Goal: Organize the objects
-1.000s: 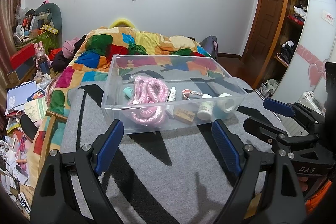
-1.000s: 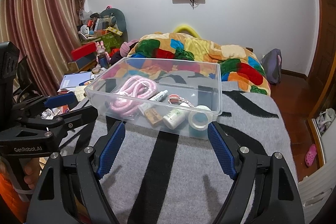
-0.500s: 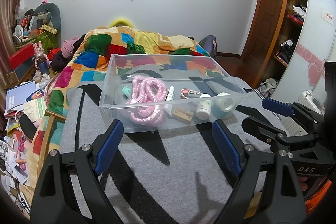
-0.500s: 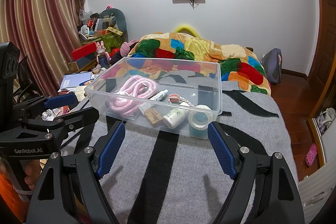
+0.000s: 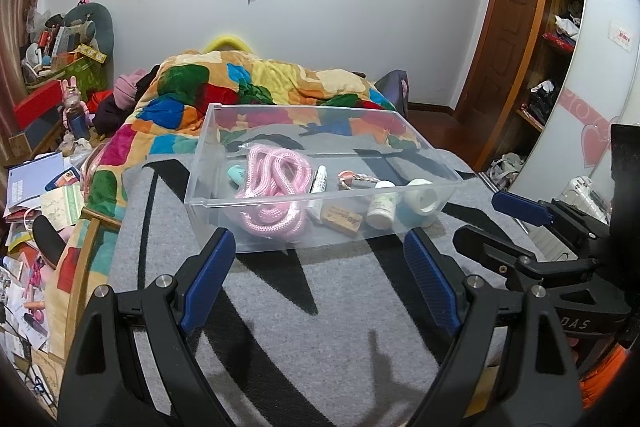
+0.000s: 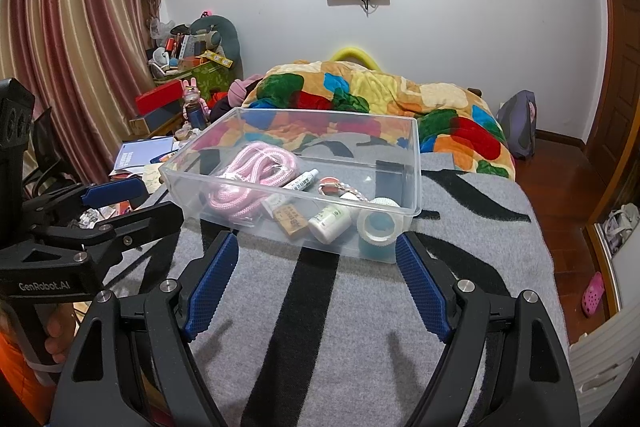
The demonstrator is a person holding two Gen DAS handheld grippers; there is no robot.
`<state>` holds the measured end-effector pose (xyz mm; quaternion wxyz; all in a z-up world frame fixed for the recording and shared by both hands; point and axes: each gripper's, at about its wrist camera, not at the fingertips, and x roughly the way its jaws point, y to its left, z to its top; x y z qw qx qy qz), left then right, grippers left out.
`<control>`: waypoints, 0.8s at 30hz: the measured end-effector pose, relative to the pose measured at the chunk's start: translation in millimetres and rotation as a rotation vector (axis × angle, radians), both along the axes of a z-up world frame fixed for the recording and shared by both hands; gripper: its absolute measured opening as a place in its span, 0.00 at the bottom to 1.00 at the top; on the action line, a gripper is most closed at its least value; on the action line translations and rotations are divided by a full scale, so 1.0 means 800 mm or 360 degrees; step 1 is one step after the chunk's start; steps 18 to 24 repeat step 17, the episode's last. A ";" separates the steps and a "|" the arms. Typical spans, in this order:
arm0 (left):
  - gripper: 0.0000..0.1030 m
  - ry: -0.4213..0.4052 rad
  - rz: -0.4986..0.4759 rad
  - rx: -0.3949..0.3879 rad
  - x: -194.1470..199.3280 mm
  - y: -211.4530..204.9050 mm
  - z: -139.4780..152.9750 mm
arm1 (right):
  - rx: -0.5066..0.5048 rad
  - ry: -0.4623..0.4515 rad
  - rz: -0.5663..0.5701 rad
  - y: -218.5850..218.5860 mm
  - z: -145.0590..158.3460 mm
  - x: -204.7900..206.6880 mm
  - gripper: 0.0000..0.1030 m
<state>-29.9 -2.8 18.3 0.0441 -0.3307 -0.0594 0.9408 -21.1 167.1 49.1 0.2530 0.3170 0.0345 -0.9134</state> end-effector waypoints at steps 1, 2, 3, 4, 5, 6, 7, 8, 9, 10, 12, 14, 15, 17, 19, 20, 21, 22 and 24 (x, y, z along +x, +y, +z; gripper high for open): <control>0.84 0.0002 0.0003 -0.0005 0.000 0.000 0.000 | 0.0000 0.0000 0.0000 0.000 0.000 0.000 0.76; 0.84 -0.0001 0.0007 -0.0005 0.001 0.000 0.000 | 0.0000 -0.0001 0.0001 0.000 0.000 0.000 0.76; 0.84 -0.0003 0.0003 -0.0003 0.001 0.001 0.000 | 0.0000 -0.0001 0.0001 0.000 0.000 0.000 0.76; 0.84 -0.0003 -0.0002 -0.0003 0.001 0.002 0.000 | 0.0000 -0.0001 0.0000 0.000 0.000 0.000 0.76; 0.84 -0.0004 -0.0005 -0.0005 0.001 0.002 0.000 | 0.0000 -0.0003 0.0000 0.000 -0.001 0.000 0.76; 0.84 -0.0004 -0.0008 -0.0008 0.001 0.003 0.000 | -0.0001 -0.0005 0.0000 0.001 -0.002 0.000 0.76; 0.84 -0.0005 -0.0010 -0.0010 0.002 0.004 0.000 | -0.0001 -0.0007 0.0000 0.001 -0.003 0.001 0.76; 0.84 -0.0006 -0.0013 -0.0014 0.001 0.004 0.000 | 0.0000 -0.0009 0.0000 0.001 -0.004 0.001 0.76; 0.84 -0.0008 -0.0015 -0.0017 0.001 0.005 -0.001 | 0.0000 -0.0010 0.0000 0.001 -0.005 0.001 0.76; 0.84 -0.0009 -0.0016 -0.0021 0.001 0.005 -0.001 | -0.0001 -0.0011 0.0000 0.001 -0.005 0.001 0.76; 0.84 -0.0010 -0.0013 -0.0027 0.000 0.005 -0.001 | 0.0001 -0.0011 0.0000 0.001 -0.005 0.001 0.76; 0.84 -0.0007 -0.0015 -0.0030 0.000 0.006 -0.001 | -0.0001 -0.0011 0.0000 0.001 -0.005 0.001 0.76; 0.84 -0.0007 -0.0015 -0.0032 0.000 0.006 -0.001 | -0.0001 -0.0011 0.0001 0.001 -0.005 0.001 0.76; 0.84 -0.0009 -0.0018 -0.0031 0.000 0.006 -0.001 | 0.0001 -0.0011 0.0000 0.001 -0.005 0.001 0.76; 0.84 -0.0009 -0.0018 -0.0031 0.000 0.006 -0.001 | 0.0001 -0.0011 0.0000 0.001 -0.005 0.001 0.76; 0.84 -0.0009 -0.0018 -0.0031 0.000 0.006 -0.001 | 0.0001 -0.0011 0.0000 0.001 -0.005 0.001 0.76; 0.84 -0.0009 -0.0018 -0.0031 0.000 0.006 -0.001 | 0.0001 -0.0011 0.0000 0.001 -0.005 0.001 0.76; 0.84 -0.0009 -0.0018 -0.0031 0.000 0.006 -0.001 | 0.0001 -0.0011 0.0000 0.001 -0.005 0.001 0.76; 0.84 -0.0009 -0.0018 -0.0031 0.000 0.006 -0.001 | 0.0001 -0.0011 0.0000 0.001 -0.005 0.001 0.76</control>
